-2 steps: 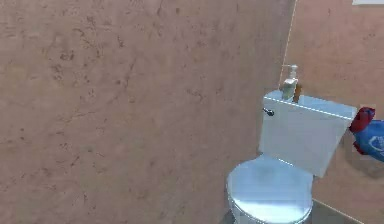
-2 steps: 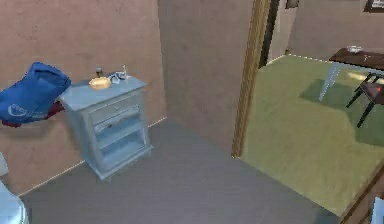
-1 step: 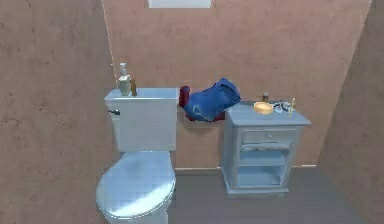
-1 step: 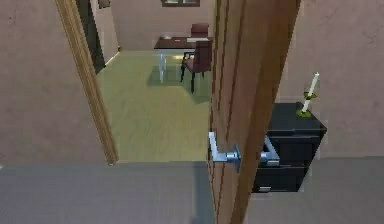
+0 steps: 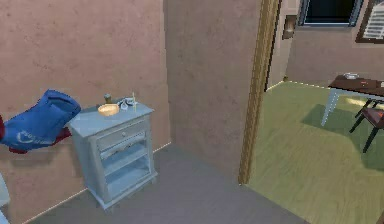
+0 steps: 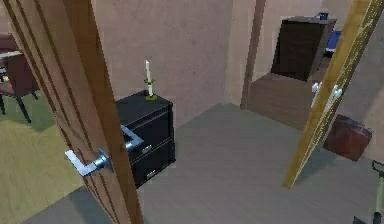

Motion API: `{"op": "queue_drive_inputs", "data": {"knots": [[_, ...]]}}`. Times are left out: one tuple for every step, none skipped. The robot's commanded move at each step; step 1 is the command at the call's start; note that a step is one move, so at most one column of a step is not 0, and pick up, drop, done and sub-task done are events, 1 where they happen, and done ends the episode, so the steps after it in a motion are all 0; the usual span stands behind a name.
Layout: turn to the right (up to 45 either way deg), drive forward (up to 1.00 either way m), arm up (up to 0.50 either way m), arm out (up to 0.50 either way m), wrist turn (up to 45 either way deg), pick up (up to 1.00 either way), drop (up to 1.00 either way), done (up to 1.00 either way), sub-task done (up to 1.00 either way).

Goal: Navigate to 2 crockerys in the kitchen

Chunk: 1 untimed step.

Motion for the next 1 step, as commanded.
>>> {"op": "queue_drive_inputs", "data": {"knots": [[9.0, 0.0, 0.0, 0.0, 0.0, 0.0, 0.0, 0.0, 0.0]]}}
